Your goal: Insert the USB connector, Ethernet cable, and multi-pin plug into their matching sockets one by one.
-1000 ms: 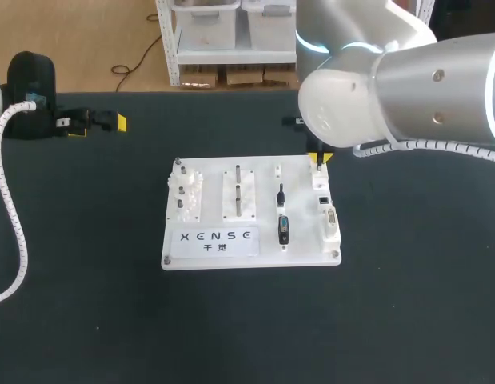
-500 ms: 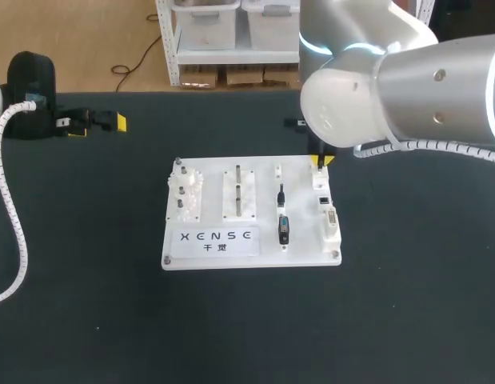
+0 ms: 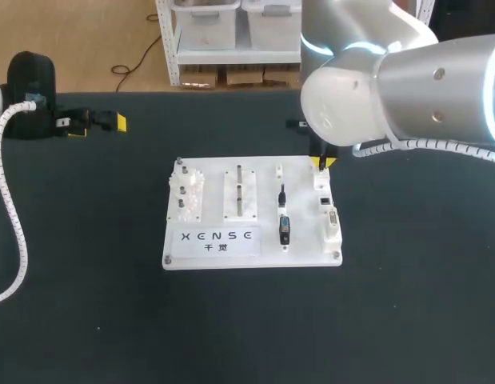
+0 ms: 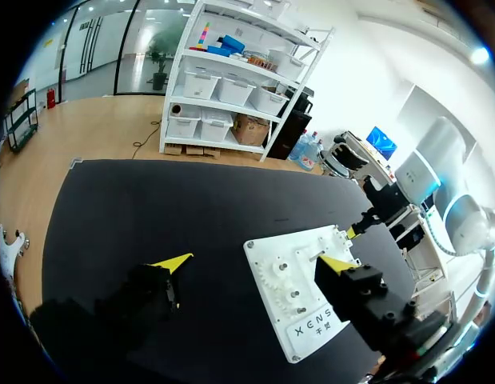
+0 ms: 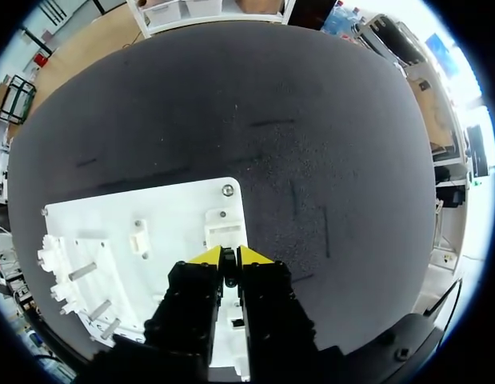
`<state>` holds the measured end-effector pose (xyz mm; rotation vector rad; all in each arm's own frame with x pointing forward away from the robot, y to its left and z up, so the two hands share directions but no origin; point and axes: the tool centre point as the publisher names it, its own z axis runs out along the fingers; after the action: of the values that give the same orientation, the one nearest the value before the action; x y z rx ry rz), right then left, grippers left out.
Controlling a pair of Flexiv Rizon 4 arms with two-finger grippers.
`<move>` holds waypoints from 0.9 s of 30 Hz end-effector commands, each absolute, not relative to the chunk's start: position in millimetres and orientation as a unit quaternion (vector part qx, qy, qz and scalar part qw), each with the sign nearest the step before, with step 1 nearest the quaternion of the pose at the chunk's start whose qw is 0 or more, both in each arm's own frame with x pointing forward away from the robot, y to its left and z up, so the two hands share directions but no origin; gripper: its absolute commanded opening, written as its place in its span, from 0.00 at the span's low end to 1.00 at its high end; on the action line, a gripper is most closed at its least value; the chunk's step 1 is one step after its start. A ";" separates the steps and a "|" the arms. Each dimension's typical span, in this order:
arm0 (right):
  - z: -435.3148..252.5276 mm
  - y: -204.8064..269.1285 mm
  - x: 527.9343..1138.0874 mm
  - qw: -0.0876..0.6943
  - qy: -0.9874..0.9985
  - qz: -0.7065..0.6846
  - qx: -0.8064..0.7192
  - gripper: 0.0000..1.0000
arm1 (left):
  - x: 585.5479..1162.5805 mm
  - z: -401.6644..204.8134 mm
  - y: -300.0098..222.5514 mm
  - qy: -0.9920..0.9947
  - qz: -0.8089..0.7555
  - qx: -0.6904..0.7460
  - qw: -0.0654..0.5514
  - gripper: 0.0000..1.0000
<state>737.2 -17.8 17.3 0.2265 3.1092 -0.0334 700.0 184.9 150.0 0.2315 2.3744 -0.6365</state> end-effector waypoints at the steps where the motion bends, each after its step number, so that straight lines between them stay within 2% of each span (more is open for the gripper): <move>1: 5.3 -24.7 730.0 0.014 0.997 -0.006 0.077 0.00 | 700.0 150.0 184.9 0.908 -0.243 0.089 0.330 1.00; 5: 5.2 -22.0 729.6 0.019 0.997 -0.004 0.076 0.00 | 700.0 150.0 184.9 0.908 -0.243 0.089 0.330 1.00; 6: 6.2 -21.0 729.9 0.023 0.997 -0.006 0.075 0.13 | 700.0 150.0 184.9 0.908 -0.243 0.089 0.330 1.00; 7: 8.3 -20.2 730.2 0.024 0.997 -0.007 0.074 0.60 | 700.0 150.0 184.9 0.908 -0.243 0.089 0.330 1.00; 8: 9.9 -20.1 730.5 0.025 0.997 -0.007 0.074 1.00 | 700.0 150.0 184.9 0.908 -0.243 0.089 0.330 1.00; 20: 51.8 -14.0 731.7 0.062 0.996 0.000 0.067 1.00 | 700.0 150.0 184.9 0.908 -0.243 0.089 0.330 1.00; 27: 68.5 12.1 724.0 0.068 0.996 0.000 0.055 1.00 | 700.0 150.0 184.9 0.908 -0.243 0.089 0.330 1.00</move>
<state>732.4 1.9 61.8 0.1643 3.0146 0.0117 700.0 184.9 150.0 0.2315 2.3744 -0.6365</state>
